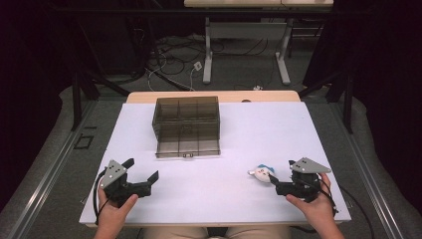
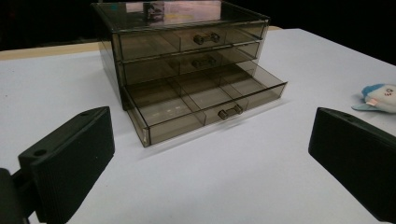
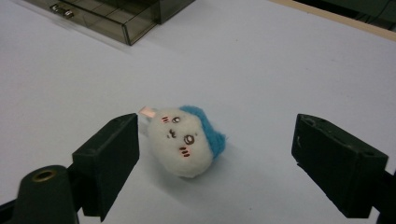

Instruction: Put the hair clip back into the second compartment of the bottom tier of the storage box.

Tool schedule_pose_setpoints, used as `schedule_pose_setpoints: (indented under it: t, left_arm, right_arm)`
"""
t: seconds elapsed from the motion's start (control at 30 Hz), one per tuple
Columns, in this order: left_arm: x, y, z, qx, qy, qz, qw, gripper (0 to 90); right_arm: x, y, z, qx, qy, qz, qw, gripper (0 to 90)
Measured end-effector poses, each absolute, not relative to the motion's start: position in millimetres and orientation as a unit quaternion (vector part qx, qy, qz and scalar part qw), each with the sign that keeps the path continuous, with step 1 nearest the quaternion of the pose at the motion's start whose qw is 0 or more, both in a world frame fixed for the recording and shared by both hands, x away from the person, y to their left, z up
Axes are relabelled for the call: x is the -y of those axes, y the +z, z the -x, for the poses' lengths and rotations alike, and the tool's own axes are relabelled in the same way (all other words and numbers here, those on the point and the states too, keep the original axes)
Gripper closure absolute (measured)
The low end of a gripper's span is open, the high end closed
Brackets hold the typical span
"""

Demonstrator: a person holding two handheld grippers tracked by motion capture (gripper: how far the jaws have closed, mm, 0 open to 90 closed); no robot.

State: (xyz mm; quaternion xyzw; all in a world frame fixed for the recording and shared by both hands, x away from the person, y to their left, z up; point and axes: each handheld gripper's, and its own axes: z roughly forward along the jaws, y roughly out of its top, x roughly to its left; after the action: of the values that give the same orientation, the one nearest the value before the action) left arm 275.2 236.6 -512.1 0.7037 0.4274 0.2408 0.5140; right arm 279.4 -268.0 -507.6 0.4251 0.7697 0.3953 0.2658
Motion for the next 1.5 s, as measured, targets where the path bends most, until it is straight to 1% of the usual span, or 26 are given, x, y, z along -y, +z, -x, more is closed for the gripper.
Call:
schedule_pose_setpoints:
  t: [0.2, 0.43, 0.7, 0.87, 1.3, 1.5]
  left_arm:
    - [-236, -512, -275, -0.426, 0.240, -0.704, 0.514, 0.9]
    - [-235, -513, -275, -0.427, 0.240, -0.708, 0.510, 0.9]
    - [-236, -513, -274, -0.428, 0.242, -0.707, 0.508, 0.9]
    - [-237, -513, -274, -0.428, 0.240, -0.708, 0.508, 1.0]
    - [-237, -513, -274, -0.428, 0.239, -0.709, 0.508, 1.0]
    - [-236, -513, -274, -0.431, 0.237, -0.706, 0.510, 0.9]
  right_arm:
    - [263, -504, -288, -0.794, 0.382, -0.402, 0.247, 17.1]
    - [256, -500, -299, -0.823, 0.353, -0.393, 0.211, 20.3]
    - [246, -497, -310, -0.848, 0.321, -0.373, 0.194, 23.7]
    - [241, -496, -316, -0.858, 0.309, -0.359, 0.197, 24.3]
    - [234, -496, -328, -0.876, 0.289, -0.344, 0.175, 24.1]
    - [231, -501, -333, -0.886, 0.271, -0.335, 0.172, 24.2]
